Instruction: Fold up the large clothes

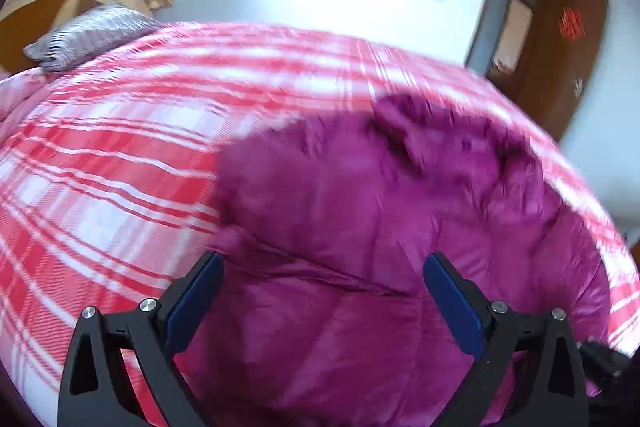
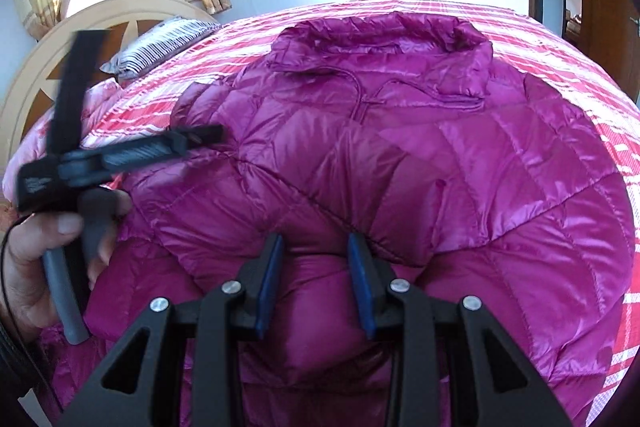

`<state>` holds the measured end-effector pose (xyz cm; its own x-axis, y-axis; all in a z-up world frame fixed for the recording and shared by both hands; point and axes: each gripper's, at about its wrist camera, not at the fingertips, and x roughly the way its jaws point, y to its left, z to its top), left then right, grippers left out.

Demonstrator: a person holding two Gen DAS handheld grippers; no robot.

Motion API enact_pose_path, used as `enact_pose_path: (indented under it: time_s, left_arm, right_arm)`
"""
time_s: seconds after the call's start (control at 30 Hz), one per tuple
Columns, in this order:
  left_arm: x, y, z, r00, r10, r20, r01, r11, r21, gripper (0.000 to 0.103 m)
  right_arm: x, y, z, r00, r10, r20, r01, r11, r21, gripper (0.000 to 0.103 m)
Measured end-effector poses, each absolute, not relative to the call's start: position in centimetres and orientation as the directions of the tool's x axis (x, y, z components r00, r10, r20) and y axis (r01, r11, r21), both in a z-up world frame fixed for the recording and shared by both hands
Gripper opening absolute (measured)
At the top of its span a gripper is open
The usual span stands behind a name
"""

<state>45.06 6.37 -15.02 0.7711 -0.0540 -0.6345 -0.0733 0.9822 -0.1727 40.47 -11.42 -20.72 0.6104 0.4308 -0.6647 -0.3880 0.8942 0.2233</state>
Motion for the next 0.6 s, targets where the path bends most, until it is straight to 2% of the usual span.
enact_pose_path:
  time_s: [0.1,0.2,0.27,0.4,0.47,0.53,0.6]
  left_arm:
    - [44.5,6.0,-13.1,0.801,-0.07,-0.595,-0.051,0.982,-0.184,0.1]
    - [45.2,3.2,-11.6,0.805,-0.153,-0.573,0.06,0.982,-0.178,0.1]
    - [46.6,0.8,-12.3,0.771,-0.183,-0.61,0.126,0.983,-0.136,0.1]
    - [49.2,-0.5,-16.5,0.663,-0.111,-0.74,0.097,0.993,-0.062,0.1]
    - [49.4,0.2,-18.2,0.646,-0.091,-0.758,0.08,0.995,-0.051,0.1]
    - [49.4,1.1,-18.4,0.645,-0.135,-0.752,0.078,0.991,-0.111,0.101]
    - [49.6,1.0,-18.6,0.64,-0.126,-0.758,0.079,0.992,-0.098,0.102]
  right_arm:
    - [40.4,-11.2,-20.7,0.619,0.421,-0.663,-0.388,0.898,0.208,0.037]
    - [40.3,-11.1,-20.7,0.622,0.418,-0.663,-0.388,0.899,0.203,0.037]
    - [40.3,-11.0,-20.7,0.623,0.417,-0.662,-0.388,0.899,0.202,0.037]
    - [40.3,-11.1,-20.7,0.623,0.417,-0.661,-0.387,0.9,0.202,0.037]
    - [40.3,-11.1,-20.7,0.623,0.419,-0.661,-0.387,0.899,0.205,0.037]
    - [40.3,-11.1,-20.7,0.622,0.419,-0.661,-0.388,0.899,0.204,0.037]
    - [40.3,-11.1,-20.8,0.621,0.418,-0.663,-0.389,0.899,0.203,0.037]
